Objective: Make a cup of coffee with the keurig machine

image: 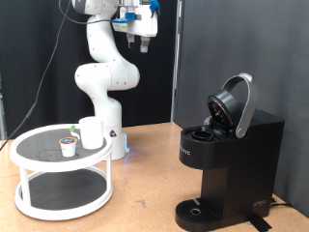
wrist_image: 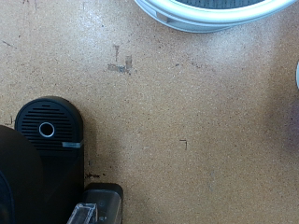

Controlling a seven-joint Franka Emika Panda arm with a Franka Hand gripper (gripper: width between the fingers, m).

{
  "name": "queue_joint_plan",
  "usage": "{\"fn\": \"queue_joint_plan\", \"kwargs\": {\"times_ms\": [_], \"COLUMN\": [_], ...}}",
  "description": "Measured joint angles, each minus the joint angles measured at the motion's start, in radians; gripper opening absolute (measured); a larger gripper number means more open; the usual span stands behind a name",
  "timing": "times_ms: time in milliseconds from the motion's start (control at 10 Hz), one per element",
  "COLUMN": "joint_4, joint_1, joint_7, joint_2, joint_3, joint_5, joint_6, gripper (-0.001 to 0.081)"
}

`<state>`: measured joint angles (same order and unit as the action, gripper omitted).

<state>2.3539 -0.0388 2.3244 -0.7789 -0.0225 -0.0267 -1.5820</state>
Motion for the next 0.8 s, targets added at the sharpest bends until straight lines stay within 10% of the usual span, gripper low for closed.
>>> {"fn": "queue_joint_plan", "kwargs": {"times_ms": [800], "joint_4": [-0.006], "joint_1": [-0.057], "joint_7": [-0.176], "joint_2": [0.019], "joint_3": [0.168], "joint_5": [0.079], "joint_6": [-0.029], "gripper": [0.0734]}}
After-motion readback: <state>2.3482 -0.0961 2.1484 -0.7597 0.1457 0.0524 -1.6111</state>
